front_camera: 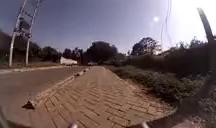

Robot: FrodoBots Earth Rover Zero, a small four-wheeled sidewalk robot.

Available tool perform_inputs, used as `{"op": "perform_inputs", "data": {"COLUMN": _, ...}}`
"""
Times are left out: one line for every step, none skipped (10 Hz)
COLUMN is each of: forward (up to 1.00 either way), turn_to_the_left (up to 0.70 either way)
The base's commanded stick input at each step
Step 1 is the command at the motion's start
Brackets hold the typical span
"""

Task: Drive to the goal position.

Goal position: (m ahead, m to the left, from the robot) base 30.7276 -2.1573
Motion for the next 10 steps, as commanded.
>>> {"op": "perform_inputs", "data": {"forward": 1.0, "turn_to_the_left": 0.0}}
{"op": "perform_inputs", "data": {"forward": 1.0, "turn_to_the_left": 0.0}}
{"op": "perform_inputs", "data": {"forward": 1.0, "turn_to_the_left": 0.0}}
{"op": "perform_inputs", "data": {"forward": 1.0, "turn_to_the_left": 0.0}}
{"op": "perform_inputs", "data": {"forward": 1.0, "turn_to_the_left": 0.0}}
{"op": "perform_inputs", "data": {"forward": 1.0, "turn_to_the_left": 0.0}}
{"op": "perform_inputs", "data": {"forward": 1.0, "turn_to_the_left": 0.0}}
{"op": "perform_inputs", "data": {"forward": 1.0, "turn_to_the_left": 0.0}}
{"op": "perform_inputs", "data": {"forward": 1.0, "turn_to_the_left": 0.0}}
{"op": "perform_inputs", "data": {"forward": 1.0, "turn_to_the_left": 0.0}}
